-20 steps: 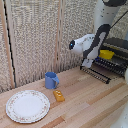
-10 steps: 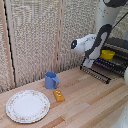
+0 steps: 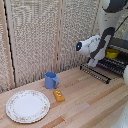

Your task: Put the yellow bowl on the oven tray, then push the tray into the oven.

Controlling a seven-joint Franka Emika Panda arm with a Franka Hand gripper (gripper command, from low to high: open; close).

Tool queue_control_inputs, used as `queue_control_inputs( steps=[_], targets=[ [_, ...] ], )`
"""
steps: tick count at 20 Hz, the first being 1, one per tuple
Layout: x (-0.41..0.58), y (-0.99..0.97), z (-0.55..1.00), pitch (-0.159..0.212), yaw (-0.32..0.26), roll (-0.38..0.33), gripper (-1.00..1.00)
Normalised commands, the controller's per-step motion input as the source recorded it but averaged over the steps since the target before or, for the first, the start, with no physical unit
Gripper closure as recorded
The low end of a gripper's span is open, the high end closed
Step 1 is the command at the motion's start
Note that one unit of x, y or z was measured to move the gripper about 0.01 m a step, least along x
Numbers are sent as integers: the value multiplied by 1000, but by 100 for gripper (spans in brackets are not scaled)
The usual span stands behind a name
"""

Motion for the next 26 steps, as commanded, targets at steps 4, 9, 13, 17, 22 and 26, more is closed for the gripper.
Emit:
queue_control_inputs(
  steps=[4, 9, 13, 17, 22, 26],
  targets=[
    [-64, -614, 227, -158, 161, -114, 100],
    [-43, -562, 212, -146, 150, -102, 100],
    [-26, -469, 219, -129, 164, -81, 100],
    [53, -69, 225, 3, 103, 1, -100],
    [279, 191, 365, 66, 7, 2, -100],
    [371, 318, 219, 107, -72, 0, -100]
  ],
)
